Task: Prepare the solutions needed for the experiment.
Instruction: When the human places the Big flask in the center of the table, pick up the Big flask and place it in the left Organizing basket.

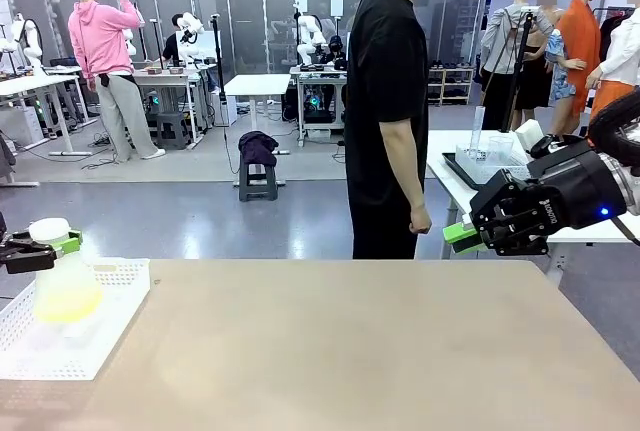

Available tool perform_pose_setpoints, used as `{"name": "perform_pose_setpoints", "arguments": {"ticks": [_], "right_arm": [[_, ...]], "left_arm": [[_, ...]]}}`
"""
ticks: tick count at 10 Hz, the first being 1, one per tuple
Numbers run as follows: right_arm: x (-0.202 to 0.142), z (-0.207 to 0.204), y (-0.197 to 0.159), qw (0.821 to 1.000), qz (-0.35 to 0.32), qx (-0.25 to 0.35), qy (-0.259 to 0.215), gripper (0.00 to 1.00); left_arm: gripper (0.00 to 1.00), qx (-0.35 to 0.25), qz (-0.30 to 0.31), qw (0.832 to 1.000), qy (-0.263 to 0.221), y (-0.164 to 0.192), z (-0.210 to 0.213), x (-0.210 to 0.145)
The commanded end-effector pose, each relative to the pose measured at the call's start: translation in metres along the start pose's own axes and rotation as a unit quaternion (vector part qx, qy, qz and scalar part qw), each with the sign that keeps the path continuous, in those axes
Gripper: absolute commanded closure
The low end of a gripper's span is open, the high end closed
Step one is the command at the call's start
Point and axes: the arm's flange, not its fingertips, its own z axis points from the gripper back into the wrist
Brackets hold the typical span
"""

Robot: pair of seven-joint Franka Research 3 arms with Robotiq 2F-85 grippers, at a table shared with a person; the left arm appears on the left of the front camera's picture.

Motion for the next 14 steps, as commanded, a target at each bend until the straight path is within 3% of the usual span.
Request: {"name": "perform_pose_setpoints", "arguments": {"ticks": [1, 7, 11, 12, 13, 14], "right_arm": [[0.001, -0.001, 0.0, 1.0, 0.008, 0.009, -0.003, 0.77], [0.001, -0.001, 0.0, 1.0, 0.008, 0.009, -0.003, 0.77], [0.001, -0.001, 0.0, 1.0, 0.008, 0.009, -0.003, 0.77], [0.001, -0.001, 0.0, 1.0, 0.008, 0.009, -0.003, 0.77], [0.001, -0.001, 0.0, 1.0, 0.008, 0.009, -0.003, 0.77], [0.001, -0.001, 0.0, 1.0, 0.008, 0.009, -0.003, 0.77]], "left_arm": [[0.76, 0.004, -0.009, 1.0, -0.025, 0.018, 0.009, -0.012], [0.76, -0.03, -0.02, 0.998, -0.056, 0.074, 0.017, -0.067], [0.76, -0.041, -0.002, 0.999, -0.033, 0.077, 0.017, -0.079], [0.58, -0.049, -0.001, 0.998, -0.042, 0.077, 0.017, -0.079], [0.56, -0.05, -0.001, 0.998, -0.038, 0.078, 0.016, -0.079], [0.38, -0.051, 0.0, 0.998, -0.04, 0.078, 0.017, -0.079]]}}
